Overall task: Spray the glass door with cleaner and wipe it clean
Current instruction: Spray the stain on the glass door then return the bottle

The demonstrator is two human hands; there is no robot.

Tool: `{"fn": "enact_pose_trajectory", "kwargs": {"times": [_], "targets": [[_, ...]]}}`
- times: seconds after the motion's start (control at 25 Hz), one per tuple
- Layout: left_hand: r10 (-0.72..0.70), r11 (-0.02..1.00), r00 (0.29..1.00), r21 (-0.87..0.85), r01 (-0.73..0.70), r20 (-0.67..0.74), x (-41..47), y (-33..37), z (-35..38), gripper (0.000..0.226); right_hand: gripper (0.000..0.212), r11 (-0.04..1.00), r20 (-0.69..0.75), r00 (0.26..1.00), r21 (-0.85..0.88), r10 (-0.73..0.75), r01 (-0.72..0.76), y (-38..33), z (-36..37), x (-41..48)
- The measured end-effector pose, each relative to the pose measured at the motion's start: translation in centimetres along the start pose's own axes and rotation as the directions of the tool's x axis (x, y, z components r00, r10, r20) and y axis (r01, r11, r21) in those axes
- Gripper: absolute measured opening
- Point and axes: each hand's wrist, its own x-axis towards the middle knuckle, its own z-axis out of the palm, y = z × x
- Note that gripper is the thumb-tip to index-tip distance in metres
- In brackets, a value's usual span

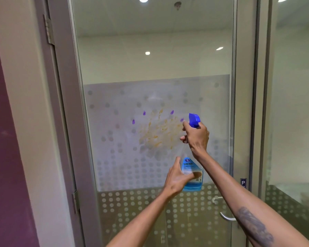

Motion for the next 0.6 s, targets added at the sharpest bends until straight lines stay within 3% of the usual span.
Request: {"fn": "enact_pose_trajectory", "kwargs": {"times": [0.2, 0.32, 0.6], "targets": [[0.024, 1.0, 1.0, -0.008, -0.024, -0.018, 0.5, 0.3, 0.0, 0.052, 0.031, 0.997, -0.025, 0.999, -0.061, 0.034, -0.036, -0.4, 0.0, 0.0], [0.027, 1.0, 0.999, 0.013, -0.027, -0.023, 0.6, 0.0, -0.3, 0.049, 0.029, 0.999, -0.024, 0.999, -0.003, 0.04, -0.04, -0.3, 0.3, 0.0], [0.026, 1.0, 0.998, -0.002, -0.026, -0.06, 0.0, -0.6, -3.4, 0.047, 0.022, 1.0, 0.088, 0.996, 0.01, -0.006, 0.005, -1.6, 3.3, -1.1]]}}
